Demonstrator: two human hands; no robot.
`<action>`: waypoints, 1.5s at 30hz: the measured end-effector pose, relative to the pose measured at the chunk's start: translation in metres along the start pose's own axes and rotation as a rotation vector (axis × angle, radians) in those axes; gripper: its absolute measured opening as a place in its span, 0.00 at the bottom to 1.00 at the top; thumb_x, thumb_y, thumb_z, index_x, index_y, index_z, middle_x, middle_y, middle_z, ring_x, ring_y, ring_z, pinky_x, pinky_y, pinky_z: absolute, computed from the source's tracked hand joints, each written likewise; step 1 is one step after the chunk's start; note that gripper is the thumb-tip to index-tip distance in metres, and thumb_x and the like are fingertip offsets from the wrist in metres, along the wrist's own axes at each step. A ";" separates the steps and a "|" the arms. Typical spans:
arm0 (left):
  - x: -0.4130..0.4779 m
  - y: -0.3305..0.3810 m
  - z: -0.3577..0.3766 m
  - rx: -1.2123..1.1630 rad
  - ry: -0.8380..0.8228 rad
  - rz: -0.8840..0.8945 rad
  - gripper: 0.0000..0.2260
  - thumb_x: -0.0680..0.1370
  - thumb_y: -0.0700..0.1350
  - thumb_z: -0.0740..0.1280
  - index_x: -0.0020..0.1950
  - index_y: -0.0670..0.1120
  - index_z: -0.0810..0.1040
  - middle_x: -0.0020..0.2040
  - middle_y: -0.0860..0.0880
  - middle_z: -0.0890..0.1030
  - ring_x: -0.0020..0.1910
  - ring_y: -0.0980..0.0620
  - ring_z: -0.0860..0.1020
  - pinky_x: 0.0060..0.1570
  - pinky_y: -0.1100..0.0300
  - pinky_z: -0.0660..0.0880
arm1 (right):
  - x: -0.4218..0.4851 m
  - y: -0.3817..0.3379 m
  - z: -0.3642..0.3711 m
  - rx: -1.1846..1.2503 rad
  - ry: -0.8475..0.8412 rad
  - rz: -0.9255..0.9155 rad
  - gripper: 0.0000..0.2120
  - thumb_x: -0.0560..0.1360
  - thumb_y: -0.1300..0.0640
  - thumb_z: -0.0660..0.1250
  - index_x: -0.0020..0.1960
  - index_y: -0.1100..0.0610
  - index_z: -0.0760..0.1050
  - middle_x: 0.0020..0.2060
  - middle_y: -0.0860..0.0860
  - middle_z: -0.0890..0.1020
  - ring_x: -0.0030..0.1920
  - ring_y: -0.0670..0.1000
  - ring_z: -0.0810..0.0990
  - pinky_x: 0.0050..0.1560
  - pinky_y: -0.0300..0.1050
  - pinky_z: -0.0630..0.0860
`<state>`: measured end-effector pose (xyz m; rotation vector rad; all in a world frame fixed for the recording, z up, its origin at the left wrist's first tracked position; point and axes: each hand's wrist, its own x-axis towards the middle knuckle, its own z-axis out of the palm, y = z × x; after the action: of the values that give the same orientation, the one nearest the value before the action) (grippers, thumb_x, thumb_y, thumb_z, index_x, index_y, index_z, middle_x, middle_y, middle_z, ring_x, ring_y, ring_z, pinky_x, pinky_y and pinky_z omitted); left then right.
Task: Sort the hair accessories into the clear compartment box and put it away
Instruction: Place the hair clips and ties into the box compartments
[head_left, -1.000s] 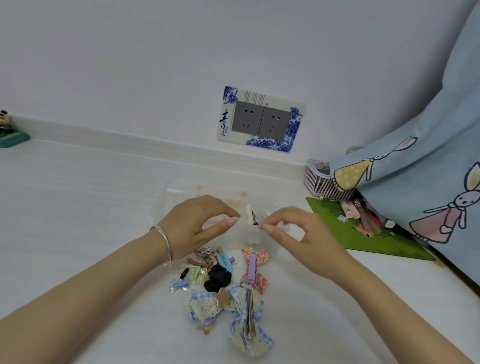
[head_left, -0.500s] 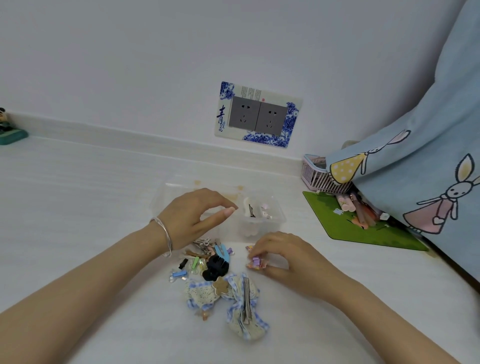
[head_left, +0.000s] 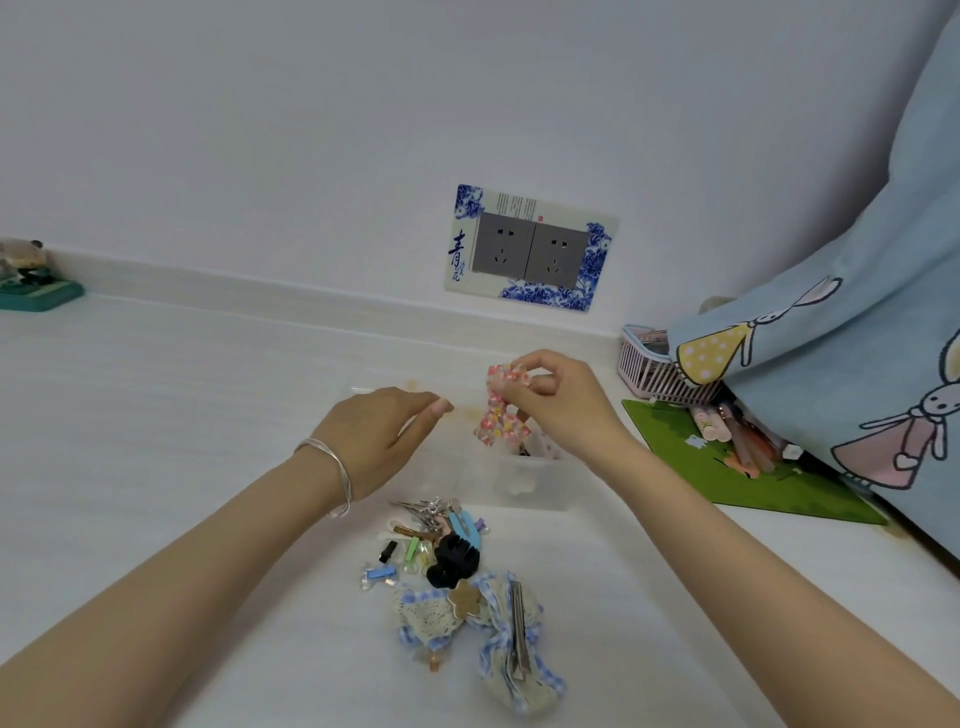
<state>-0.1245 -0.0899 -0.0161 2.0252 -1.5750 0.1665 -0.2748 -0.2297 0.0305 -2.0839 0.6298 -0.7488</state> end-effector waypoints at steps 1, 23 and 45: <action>0.000 -0.001 0.000 -0.003 -0.004 -0.005 0.29 0.73 0.64 0.39 0.60 0.58 0.74 0.53 0.53 0.81 0.53 0.53 0.76 0.49 0.54 0.73 | 0.005 0.003 0.005 -0.053 -0.007 0.011 0.11 0.71 0.52 0.72 0.48 0.58 0.77 0.40 0.59 0.85 0.34 0.48 0.82 0.37 0.40 0.76; -0.004 0.015 -0.018 -0.067 -0.069 0.081 0.17 0.76 0.61 0.53 0.56 0.59 0.76 0.54 0.61 0.79 0.52 0.62 0.74 0.50 0.61 0.72 | -0.070 0.010 -0.001 -0.188 -0.445 -0.130 0.05 0.71 0.52 0.71 0.47 0.50 0.82 0.43 0.43 0.83 0.40 0.44 0.77 0.38 0.29 0.70; -0.021 -0.011 -0.013 -0.178 0.009 0.067 0.18 0.74 0.63 0.52 0.54 0.58 0.76 0.53 0.62 0.78 0.55 0.62 0.73 0.56 0.57 0.72 | -0.083 -0.004 0.022 -0.161 -0.587 0.066 0.10 0.67 0.54 0.76 0.48 0.51 0.82 0.33 0.35 0.80 0.33 0.39 0.70 0.33 0.25 0.65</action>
<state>-0.1177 -0.0644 -0.0181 1.8344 -1.5936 0.0580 -0.3170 -0.1616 -0.0005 -2.2675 0.4311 -0.0291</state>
